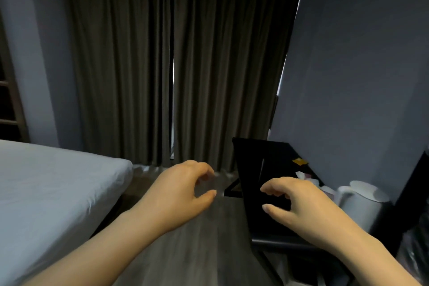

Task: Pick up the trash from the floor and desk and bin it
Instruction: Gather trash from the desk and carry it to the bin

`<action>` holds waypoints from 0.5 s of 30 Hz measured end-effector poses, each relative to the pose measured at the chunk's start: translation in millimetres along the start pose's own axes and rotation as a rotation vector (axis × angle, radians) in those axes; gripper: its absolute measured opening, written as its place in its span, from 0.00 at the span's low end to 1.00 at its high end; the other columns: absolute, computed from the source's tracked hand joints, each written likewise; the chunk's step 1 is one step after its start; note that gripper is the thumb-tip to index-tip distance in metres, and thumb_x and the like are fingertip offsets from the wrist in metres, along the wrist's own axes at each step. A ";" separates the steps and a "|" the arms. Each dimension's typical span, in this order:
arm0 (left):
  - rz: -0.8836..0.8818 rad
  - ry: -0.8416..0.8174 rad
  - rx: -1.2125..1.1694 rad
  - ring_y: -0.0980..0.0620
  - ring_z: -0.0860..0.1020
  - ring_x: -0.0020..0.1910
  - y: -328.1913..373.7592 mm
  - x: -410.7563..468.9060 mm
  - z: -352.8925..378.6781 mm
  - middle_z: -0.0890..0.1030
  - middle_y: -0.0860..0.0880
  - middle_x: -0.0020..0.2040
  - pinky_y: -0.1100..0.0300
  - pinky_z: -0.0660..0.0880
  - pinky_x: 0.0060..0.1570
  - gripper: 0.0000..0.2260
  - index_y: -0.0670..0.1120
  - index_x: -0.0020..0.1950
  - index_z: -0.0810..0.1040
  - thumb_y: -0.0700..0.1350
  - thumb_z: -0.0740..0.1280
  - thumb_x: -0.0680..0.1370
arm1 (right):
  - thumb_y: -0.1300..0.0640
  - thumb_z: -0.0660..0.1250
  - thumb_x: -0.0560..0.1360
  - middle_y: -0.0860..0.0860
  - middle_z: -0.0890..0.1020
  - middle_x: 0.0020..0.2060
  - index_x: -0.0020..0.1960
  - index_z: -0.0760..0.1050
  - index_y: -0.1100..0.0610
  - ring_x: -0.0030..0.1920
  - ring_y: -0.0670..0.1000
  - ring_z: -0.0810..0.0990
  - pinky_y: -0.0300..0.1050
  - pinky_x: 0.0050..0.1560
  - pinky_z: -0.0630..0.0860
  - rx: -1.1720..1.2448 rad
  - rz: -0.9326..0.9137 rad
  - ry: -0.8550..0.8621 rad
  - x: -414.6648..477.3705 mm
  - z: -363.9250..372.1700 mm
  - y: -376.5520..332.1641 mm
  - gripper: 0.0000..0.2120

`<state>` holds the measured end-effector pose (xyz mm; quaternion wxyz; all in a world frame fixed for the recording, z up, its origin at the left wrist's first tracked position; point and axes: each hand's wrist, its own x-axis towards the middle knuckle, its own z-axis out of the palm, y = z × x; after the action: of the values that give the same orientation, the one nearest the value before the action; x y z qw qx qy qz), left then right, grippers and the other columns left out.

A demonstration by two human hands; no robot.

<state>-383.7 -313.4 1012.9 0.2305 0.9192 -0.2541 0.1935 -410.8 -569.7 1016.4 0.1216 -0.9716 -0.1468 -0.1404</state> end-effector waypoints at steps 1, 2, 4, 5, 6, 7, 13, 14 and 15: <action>0.001 -0.004 -0.008 0.64 0.75 0.50 -10.4 10.3 4.1 0.77 0.60 0.52 0.64 0.76 0.52 0.16 0.58 0.60 0.75 0.57 0.66 0.73 | 0.40 0.65 0.72 0.33 0.76 0.52 0.60 0.73 0.40 0.54 0.34 0.74 0.32 0.54 0.72 -0.004 0.002 -0.009 13.2 5.5 1.9 0.17; 0.004 -0.010 -0.015 0.64 0.75 0.50 -21.2 21.2 8.5 0.77 0.60 0.53 0.64 0.76 0.53 0.16 0.57 0.61 0.75 0.57 0.66 0.74 | 0.41 0.65 0.72 0.33 0.77 0.52 0.60 0.73 0.40 0.54 0.34 0.74 0.32 0.55 0.72 -0.009 0.004 -0.016 26.4 10.9 3.5 0.17; 0.018 -0.023 -0.024 0.64 0.75 0.51 -43.8 46.1 17.2 0.77 0.60 0.53 0.65 0.75 0.54 0.17 0.56 0.61 0.75 0.56 0.67 0.74 | 0.41 0.65 0.72 0.34 0.77 0.52 0.60 0.74 0.40 0.55 0.35 0.74 0.32 0.55 0.72 -0.019 0.011 -0.014 54.8 21.1 7.1 0.16; 0.029 -0.030 -0.030 0.64 0.75 0.51 -55.3 58.9 20.9 0.77 0.59 0.53 0.65 0.75 0.54 0.17 0.55 0.62 0.75 0.56 0.67 0.74 | 0.41 0.65 0.73 0.34 0.77 0.52 0.60 0.74 0.40 0.54 0.35 0.74 0.31 0.54 0.72 -0.026 0.020 -0.007 69.3 25.8 8.6 0.16; 0.042 -0.037 -0.035 0.64 0.75 0.51 -66.9 72.5 23.8 0.77 0.59 0.54 0.66 0.74 0.54 0.17 0.55 0.62 0.75 0.55 0.67 0.74 | 0.42 0.65 0.73 0.34 0.77 0.52 0.60 0.73 0.40 0.54 0.34 0.73 0.30 0.54 0.71 -0.032 0.029 0.003 84.4 29.9 10.0 0.16; 0.057 -0.042 -0.035 0.63 0.75 0.51 -79.0 85.9 25.6 0.77 0.59 0.53 0.66 0.74 0.54 0.17 0.55 0.62 0.75 0.55 0.67 0.74 | 0.42 0.65 0.73 0.34 0.76 0.53 0.60 0.73 0.40 0.54 0.34 0.73 0.30 0.53 0.71 -0.036 0.040 0.011 99.8 34.1 11.0 0.16; 0.131 -0.046 -0.037 0.61 0.76 0.53 -154.5 168.3 25.6 0.78 0.57 0.54 0.65 0.73 0.54 0.17 0.54 0.61 0.75 0.54 0.67 0.74 | 0.43 0.67 0.73 0.36 0.77 0.51 0.60 0.75 0.42 0.52 0.35 0.74 0.31 0.53 0.72 -0.067 0.134 0.070 194.8 50.8 7.2 0.16; 0.146 -0.056 -0.043 0.61 0.76 0.53 -166.5 181.7 27.0 0.78 0.57 0.54 0.65 0.73 0.54 0.17 0.54 0.62 0.75 0.55 0.67 0.74 | 0.43 0.67 0.73 0.36 0.77 0.50 0.60 0.75 0.42 0.52 0.35 0.74 0.32 0.53 0.72 -0.076 0.150 0.077 208.8 53.1 7.5 0.16; 0.158 -0.064 -0.048 0.61 0.76 0.53 -176.7 192.7 29.0 0.78 0.57 0.54 0.64 0.73 0.55 0.17 0.54 0.62 0.75 0.55 0.67 0.74 | 0.43 0.66 0.73 0.36 0.77 0.50 0.60 0.75 0.42 0.52 0.36 0.74 0.32 0.53 0.72 -0.085 0.165 0.079 219.7 55.2 7.8 0.16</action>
<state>-125.1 -266.2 1022.8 0.2283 0.8962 -0.3376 0.1754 -193.6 -506.4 1031.3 0.0973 -0.9784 -0.0555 -0.1740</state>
